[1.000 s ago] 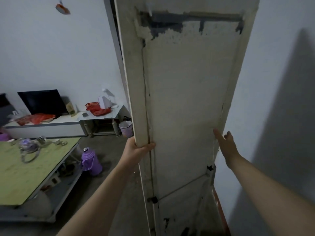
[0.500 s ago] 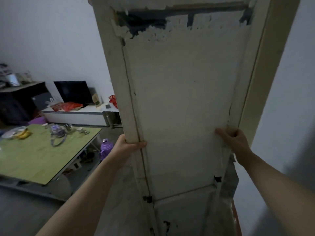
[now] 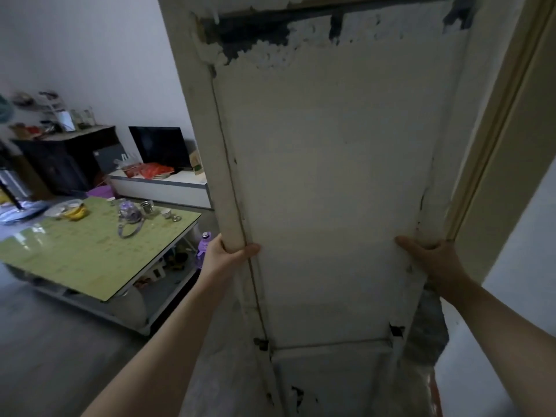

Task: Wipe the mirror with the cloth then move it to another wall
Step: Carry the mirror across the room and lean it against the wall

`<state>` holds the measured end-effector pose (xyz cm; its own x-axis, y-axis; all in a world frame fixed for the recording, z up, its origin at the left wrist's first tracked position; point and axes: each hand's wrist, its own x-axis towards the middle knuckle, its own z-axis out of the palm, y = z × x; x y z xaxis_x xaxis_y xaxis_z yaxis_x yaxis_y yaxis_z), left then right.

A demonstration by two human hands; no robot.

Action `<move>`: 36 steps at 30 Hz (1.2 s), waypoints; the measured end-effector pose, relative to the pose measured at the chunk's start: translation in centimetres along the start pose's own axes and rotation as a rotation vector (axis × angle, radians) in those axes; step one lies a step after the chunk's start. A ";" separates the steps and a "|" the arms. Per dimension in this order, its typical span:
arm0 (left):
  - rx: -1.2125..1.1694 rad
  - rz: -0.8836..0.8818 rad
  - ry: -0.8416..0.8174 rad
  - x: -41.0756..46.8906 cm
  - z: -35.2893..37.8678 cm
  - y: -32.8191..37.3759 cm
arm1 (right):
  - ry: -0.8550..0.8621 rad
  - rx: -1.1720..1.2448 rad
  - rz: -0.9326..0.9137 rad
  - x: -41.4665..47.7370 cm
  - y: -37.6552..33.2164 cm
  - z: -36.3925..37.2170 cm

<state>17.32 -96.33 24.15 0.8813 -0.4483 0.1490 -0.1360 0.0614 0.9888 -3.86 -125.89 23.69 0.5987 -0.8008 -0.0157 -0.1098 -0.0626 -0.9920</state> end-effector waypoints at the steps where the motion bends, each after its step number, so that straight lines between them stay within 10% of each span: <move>1: 0.005 -0.015 0.027 -0.2 0.3 -0.5 | -0.004 0.000 -0.002 0.2 0.0 0.0; 17: 0.081 -0.026 0.244 -0.9 -0.9 -2.1 | 0.068 0.036 -0.151 -0.2 -0.6 3.6; 36: 0.160 0.033 0.592 -4.4 -23.2 3.2 | -0.227 0.098 -0.182 -5.5 -8.7 26.0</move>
<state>23.52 -73.53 26.78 0.9709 0.1258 0.2039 -0.1937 -0.0885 0.9771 14.44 -105.42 29.10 0.7649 -0.6273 0.1465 0.0857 -0.1264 -0.9883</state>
